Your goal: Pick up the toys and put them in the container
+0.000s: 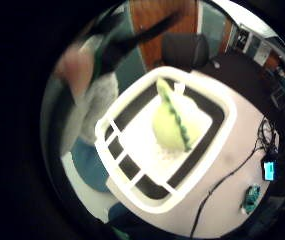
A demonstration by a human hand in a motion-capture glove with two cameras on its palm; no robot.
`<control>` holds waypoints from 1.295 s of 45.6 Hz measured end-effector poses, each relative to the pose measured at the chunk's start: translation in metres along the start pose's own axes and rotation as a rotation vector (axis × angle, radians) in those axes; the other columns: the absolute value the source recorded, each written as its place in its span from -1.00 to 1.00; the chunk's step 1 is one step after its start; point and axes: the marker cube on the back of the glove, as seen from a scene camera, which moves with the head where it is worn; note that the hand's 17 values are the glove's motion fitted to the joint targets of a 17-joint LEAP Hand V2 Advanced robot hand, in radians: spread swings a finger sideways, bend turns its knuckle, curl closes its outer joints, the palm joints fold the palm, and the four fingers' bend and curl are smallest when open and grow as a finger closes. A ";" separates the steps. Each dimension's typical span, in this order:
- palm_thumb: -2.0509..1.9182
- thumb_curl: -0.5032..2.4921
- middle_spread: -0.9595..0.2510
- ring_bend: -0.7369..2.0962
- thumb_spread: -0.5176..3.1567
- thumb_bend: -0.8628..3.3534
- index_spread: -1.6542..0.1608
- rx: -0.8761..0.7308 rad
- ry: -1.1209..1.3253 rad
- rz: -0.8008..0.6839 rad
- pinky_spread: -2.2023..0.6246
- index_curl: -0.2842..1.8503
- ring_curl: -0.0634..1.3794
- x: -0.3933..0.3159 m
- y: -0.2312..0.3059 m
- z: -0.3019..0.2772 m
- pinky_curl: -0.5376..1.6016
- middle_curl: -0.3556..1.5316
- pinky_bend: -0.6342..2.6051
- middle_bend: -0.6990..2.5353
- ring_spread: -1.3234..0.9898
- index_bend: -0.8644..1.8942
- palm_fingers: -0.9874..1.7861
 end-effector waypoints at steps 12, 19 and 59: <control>0.26 -0.19 0.44 -0.24 -0.16 -0.60 0.46 0.103 0.231 0.229 0.51 -0.20 -0.35 0.040 0.063 -0.058 -0.14 -0.06 -0.03 -0.45 0.06 -0.24 -0.33; 0.27 -0.23 0.48 -0.27 -0.06 -0.58 0.48 0.110 0.372 0.650 0.55 -0.22 -0.38 0.147 0.145 -0.136 -0.17 -0.07 -0.06 -0.45 0.09 -0.24 -0.31; 0.26 -0.37 0.48 0.22 0.05 -0.56 0.61 -0.110 0.465 1.070 0.44 -0.58 -0.21 0.392 0.316 -0.081 -0.17 -0.09 0.05 -0.27 0.01 -0.37 0.22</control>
